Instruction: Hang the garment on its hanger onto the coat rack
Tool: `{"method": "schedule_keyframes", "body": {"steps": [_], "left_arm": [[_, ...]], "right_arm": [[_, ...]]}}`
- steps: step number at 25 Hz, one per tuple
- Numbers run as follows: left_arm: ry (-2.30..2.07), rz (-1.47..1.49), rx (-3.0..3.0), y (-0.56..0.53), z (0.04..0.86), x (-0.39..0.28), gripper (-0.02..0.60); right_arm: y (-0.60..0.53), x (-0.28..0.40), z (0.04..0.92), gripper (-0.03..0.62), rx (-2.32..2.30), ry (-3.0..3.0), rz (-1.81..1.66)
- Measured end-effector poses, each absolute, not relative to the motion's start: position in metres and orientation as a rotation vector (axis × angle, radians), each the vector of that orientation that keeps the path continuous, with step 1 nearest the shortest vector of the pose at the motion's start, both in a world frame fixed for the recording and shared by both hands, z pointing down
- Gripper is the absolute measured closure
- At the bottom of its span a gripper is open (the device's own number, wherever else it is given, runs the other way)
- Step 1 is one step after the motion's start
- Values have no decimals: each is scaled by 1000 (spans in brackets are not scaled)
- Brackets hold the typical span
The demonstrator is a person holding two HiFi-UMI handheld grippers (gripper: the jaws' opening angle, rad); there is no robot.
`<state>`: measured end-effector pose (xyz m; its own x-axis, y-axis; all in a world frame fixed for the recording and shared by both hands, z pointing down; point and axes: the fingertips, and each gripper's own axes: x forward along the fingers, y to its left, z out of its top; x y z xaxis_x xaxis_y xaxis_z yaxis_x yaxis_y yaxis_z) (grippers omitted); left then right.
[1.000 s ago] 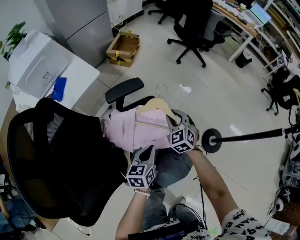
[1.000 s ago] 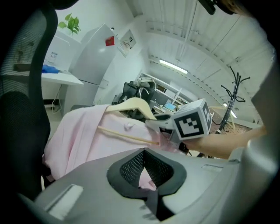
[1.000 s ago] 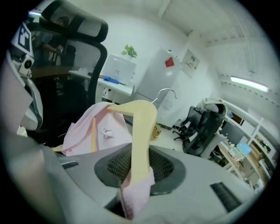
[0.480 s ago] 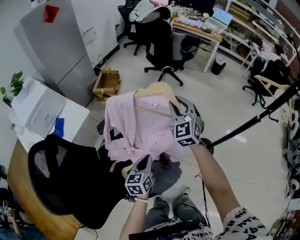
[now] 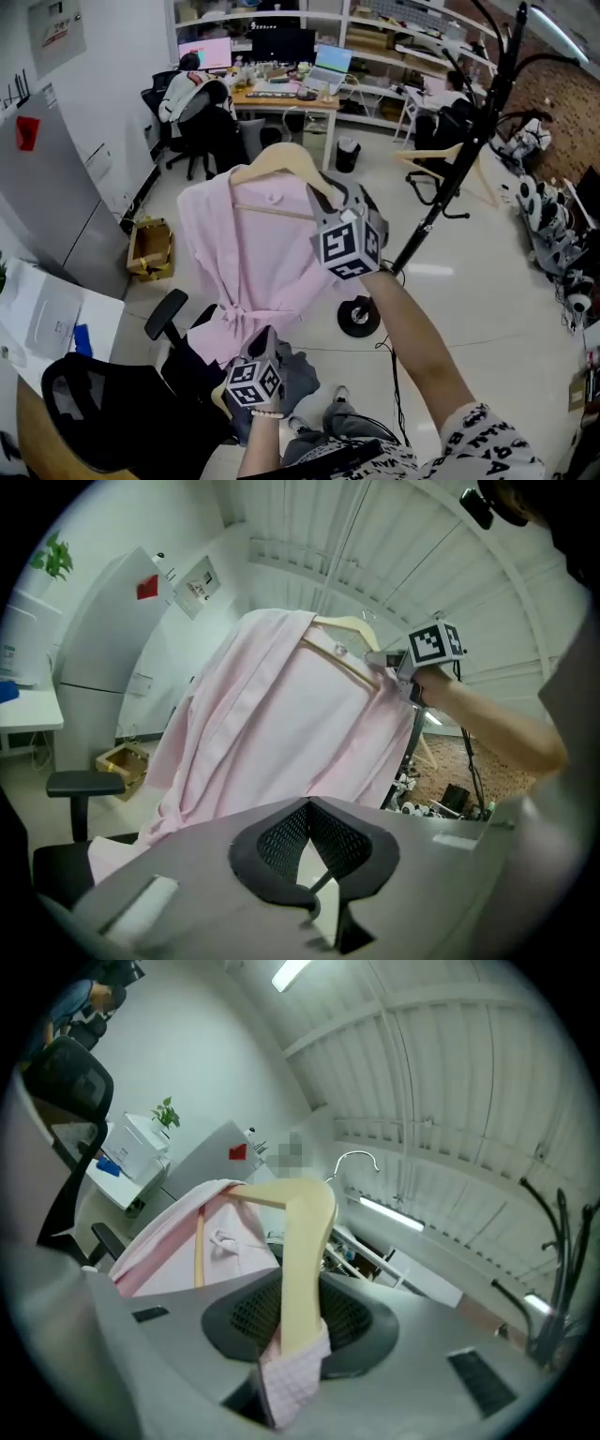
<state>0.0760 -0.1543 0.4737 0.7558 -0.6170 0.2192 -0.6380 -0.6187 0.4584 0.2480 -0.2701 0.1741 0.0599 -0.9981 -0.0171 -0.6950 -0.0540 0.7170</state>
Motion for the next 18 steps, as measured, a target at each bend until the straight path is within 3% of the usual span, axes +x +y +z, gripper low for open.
{"method": "schedule_keyframes", "body": {"steps": [7, 18], "left_arm": [[-795, 48, 2484, -129, 457, 153, 580], [-622, 36, 2545, -107, 442, 228, 580]], "right_arm": [[-213, 334, 92, 476, 1869, -1482, -733], [-144, 470, 59, 476, 1898, -1294, -495]]}}
